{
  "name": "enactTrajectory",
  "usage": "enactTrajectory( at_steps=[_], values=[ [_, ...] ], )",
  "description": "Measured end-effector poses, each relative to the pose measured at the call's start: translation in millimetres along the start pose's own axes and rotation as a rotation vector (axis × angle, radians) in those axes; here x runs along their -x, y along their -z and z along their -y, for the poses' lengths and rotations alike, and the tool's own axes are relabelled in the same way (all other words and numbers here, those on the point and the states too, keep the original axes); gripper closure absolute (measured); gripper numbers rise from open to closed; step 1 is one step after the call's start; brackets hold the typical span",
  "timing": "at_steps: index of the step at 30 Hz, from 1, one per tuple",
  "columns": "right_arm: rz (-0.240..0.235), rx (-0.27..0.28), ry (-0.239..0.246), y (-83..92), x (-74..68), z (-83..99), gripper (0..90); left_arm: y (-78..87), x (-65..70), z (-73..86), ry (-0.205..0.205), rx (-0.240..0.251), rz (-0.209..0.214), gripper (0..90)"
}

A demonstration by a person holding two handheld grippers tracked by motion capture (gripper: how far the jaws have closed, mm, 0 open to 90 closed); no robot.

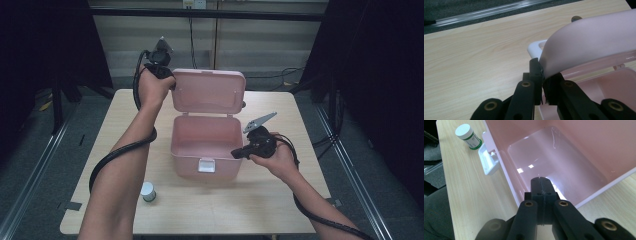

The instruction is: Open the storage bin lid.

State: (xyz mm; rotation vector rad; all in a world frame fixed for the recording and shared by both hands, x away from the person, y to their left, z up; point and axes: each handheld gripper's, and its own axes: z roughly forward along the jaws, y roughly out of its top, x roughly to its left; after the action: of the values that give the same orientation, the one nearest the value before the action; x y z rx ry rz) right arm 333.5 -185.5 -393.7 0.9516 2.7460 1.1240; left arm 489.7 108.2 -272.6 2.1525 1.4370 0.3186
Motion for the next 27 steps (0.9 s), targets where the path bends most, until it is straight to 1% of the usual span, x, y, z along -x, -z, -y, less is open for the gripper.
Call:
enactTrajectory(
  at_steps=[1, 12, 14, 16, 19, 22, 24, 27],
  values=[
    [0.0, 0.001, 0.008, -0.3, 0.8, -0.4, 90.0, -1.3, -0.1, -1.0, 0.003, -0.002, -0.001, 86.6],
    [-0.007, 0.001, 0.003, -0.6, 1.7, -0.7, 90.0, -10.8, -4.4, -6.3, 0.011, 0.016, 0.01, 86.6],
    [-0.006, -0.001, 0.003, -0.5, 1.8, -0.6, 90.0, -11.6, -5.1, -6.8, 0.01, 0.016, 0.011, 86.6],
    [-0.009, 0.001, 0.005, -0.6, 2.3, -0.6, 90.0, -13.8, -5.5, -8.2, 0.018, 0.014, 0.012, 86.8],
    [-0.012, 0.001, 0.007, -0.6, 2.9, -0.6, 90.0, -15.1, -6.6, -9.1, 0.011, 0.01, 0.011, 87.0],
    [-0.02, 0.002, 0.004, -0.5, 3.0, -0.2, 90.0, -16.7, -8.7, -9.5, 0.022, 0.006, 0.019, 87.1],
    [-0.016, -0.001, 0.007, 0.0, 2.8, 0.0, 90.0, -17.7, -9.4, -9.7, 0.031, 0.005, 0.02, 87.2],
    [-0.011, -0.002, 0.012, 0.3, 2.3, 0.3, 90.0, -19.0, -9.9, -9.9, 0.023, 0.005, 0.014, 87.2]
  ],
)
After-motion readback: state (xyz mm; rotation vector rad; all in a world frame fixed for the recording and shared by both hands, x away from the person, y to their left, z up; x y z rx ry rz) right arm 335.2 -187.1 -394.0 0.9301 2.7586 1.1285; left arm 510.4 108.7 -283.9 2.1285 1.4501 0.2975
